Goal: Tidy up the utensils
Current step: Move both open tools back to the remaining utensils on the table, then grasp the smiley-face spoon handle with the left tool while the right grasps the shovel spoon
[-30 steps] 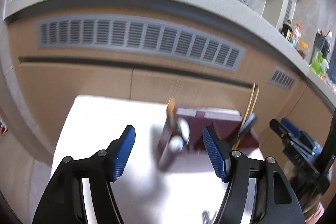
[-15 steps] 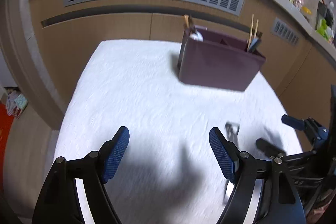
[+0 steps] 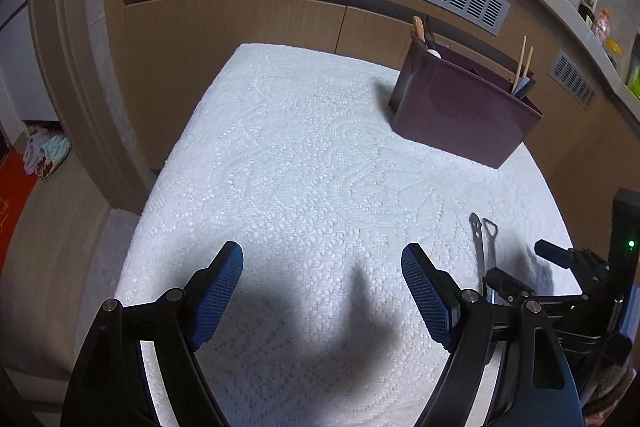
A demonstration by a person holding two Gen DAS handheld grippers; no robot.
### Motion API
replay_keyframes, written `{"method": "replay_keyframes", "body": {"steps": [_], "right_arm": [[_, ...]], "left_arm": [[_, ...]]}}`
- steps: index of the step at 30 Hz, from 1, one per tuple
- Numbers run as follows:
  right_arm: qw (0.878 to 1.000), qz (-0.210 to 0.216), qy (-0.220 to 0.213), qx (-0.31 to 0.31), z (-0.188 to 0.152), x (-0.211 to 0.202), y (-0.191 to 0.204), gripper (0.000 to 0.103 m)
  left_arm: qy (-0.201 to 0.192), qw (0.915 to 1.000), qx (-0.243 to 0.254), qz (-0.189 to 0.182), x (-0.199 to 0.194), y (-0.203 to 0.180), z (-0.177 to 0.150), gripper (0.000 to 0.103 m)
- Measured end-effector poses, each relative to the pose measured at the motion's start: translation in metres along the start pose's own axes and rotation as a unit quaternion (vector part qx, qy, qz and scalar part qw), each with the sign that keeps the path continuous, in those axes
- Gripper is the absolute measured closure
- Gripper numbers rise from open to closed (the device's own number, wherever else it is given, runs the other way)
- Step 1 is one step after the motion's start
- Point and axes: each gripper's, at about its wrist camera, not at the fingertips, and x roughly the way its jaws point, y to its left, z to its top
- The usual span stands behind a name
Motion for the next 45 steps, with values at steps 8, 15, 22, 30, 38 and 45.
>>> {"method": "replay_keyframes", "body": {"steps": [8,15,22,30,38,45], "right_arm": [[0.999,-0.038,-0.013,-0.027,-0.023,-0.017,-0.034,0.010],[0.997,-0.078,-0.004,-0.016,-0.035,-0.026,-0.053,0.010],[1.000,-0.001,0.008,0.027,-0.052,-0.044,-0.031,0.009],[0.998,-0.059,-0.001,-0.010,-0.073,-0.045,-0.043,0.007],[0.999,-0.045,0.006,0.015,-0.083,-0.048,-0.072,0.002],[0.999,-0.009,0.014,0.038,-0.086,-0.044,-0.077,0.001]], "left_arm": [[0.026,0.9992,0.022,-0.019,0.012,-0.021,-0.004,0.021],[0.028,0.9988,0.040,-0.012,0.011,-0.032,-0.005,0.021],[0.024,0.9993,0.025,-0.015,0.005,-0.029,-0.008,0.021],[0.050,0.9902,0.111,-0.069,0.007,-0.090,-0.039,0.021],[0.109,0.9704,0.168,-0.135,0.030,-0.134,-0.034,0.053],[0.174,0.9562,0.216,-0.093,0.068,-0.150,-0.010,0.069]]}}
